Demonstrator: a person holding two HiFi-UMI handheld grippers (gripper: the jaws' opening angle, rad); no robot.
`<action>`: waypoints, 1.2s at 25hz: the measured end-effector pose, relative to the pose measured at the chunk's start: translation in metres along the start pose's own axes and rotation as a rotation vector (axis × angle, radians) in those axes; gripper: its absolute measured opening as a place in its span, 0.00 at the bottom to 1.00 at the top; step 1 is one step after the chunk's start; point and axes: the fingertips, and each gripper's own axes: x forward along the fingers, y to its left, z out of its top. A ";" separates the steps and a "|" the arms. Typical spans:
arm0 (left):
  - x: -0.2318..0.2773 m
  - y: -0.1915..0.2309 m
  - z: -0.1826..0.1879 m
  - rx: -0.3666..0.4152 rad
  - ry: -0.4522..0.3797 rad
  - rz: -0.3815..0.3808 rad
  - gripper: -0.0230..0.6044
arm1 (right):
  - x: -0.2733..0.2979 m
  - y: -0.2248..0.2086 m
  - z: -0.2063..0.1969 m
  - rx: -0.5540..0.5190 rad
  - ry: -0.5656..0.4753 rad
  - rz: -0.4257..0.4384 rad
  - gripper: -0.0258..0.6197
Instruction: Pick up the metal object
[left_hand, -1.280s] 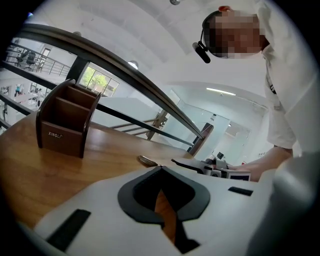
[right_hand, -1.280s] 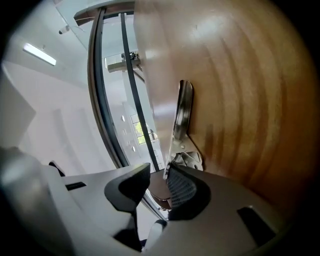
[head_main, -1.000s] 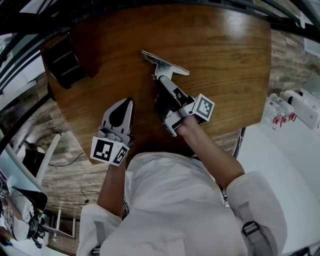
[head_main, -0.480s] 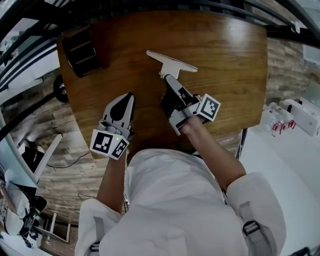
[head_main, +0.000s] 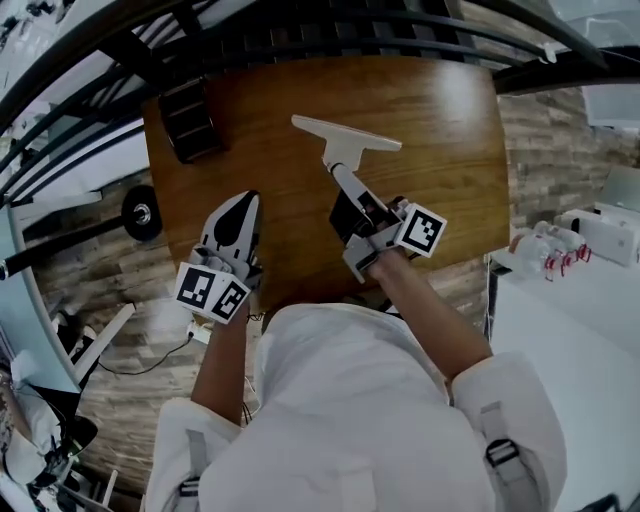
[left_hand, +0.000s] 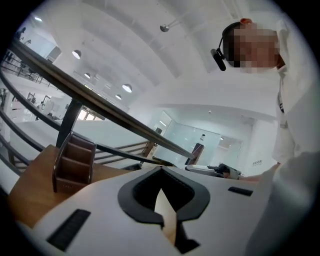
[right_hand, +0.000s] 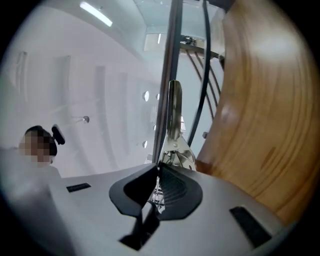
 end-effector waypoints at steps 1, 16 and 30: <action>-0.001 -0.009 0.007 0.014 -0.010 -0.007 0.06 | -0.003 0.014 0.003 -0.047 0.007 0.015 0.09; -0.072 -0.156 0.064 0.229 -0.194 0.028 0.06 | -0.114 0.153 -0.006 -0.760 0.021 0.119 0.09; -0.121 -0.291 0.017 0.385 -0.228 0.187 0.06 | -0.262 0.190 -0.013 -1.258 -0.039 -0.024 0.08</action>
